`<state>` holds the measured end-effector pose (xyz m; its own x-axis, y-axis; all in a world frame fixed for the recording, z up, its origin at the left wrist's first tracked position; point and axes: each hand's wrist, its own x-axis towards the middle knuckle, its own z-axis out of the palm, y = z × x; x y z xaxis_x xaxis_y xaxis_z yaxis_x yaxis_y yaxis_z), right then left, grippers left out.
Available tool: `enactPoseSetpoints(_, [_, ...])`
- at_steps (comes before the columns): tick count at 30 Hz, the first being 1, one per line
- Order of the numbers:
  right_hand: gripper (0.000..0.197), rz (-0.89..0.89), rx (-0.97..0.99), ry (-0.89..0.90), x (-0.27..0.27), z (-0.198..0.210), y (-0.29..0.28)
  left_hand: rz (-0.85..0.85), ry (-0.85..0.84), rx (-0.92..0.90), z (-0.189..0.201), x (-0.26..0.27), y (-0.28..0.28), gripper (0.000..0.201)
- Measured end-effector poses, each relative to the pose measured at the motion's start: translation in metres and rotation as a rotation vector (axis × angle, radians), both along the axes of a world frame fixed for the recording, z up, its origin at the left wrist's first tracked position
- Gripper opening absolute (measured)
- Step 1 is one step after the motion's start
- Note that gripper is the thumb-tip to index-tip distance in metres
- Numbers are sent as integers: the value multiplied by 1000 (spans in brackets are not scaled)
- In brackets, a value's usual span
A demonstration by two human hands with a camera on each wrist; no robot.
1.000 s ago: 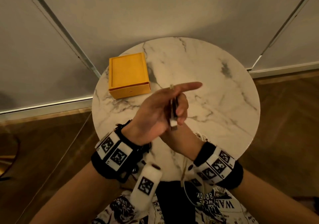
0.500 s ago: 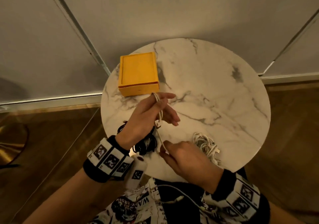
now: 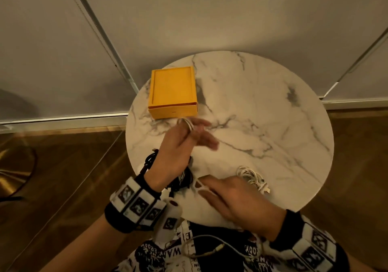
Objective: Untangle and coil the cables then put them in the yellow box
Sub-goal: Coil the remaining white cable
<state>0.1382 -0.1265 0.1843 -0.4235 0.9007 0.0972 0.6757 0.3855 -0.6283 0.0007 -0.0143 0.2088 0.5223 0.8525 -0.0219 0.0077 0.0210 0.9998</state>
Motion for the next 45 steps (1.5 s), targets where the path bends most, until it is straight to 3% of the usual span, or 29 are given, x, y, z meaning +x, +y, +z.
enactPoseSetpoints(2, [16,-64,85,14,20,6,10,-202,334,93,-3,-7,-2,23])
enactPoseSetpoints(4, [14,-132,156,9,39,13,19,-340,479,26,-3,-11,-6,34])
enactPoseSetpoints(7, [16,-197,193,7,56,19,28,-468,410,-198,2,-9,-14,61])
enactPoseSetpoints(11, [12,-251,184,74,55,20,37,-584,299,-333,7,-2,-33,55])
enactPoseSetpoints(14, [6,-418,194,266,56,20,45,-575,118,-446,12,-6,-44,53])
enactPoseSetpoints(18, [9,-621,-7,691,49,19,49,-606,-313,-700,19,-13,-46,44])
enactPoseSetpoints(22, [20,-519,-164,792,29,10,48,-728,-606,-737,29,-11,-46,54])
enactPoseSetpoints(24, [33,-414,-253,762,23,3,49,-641,-740,-666,44,-6,-38,48])
enactPoseSetpoints(26, [42,-350,-329,669,15,-3,48,-416,-816,-514,60,-3,-26,44])
enactPoseSetpoints(29, [41,-258,-433,493,6,-10,42,-79,-663,-200,69,2,-3,45])
enactPoseSetpoints(32, [33,-137,-382,337,4,0,32,84,-375,35,57,10,14,42])
enactPoseSetpoints(35, [25,-117,-259,214,11,17,27,133,52,367,33,14,16,34])
enactPoseSetpoints(37, [25,-130,-182,156,25,24,26,25,418,661,17,11,11,37])
enactPoseSetpoints(38, [23,-146,-146,133,34,26,26,-67,521,708,10,8,8,42])
enactPoseSetpoints(41, [12,-194,-83,126,61,33,26,-298,581,541,-6,-1,-8,55])
enactPoseSetpoints(45, [11,-216,40,101,77,31,26,-457,557,200,-17,-3,-32,62])
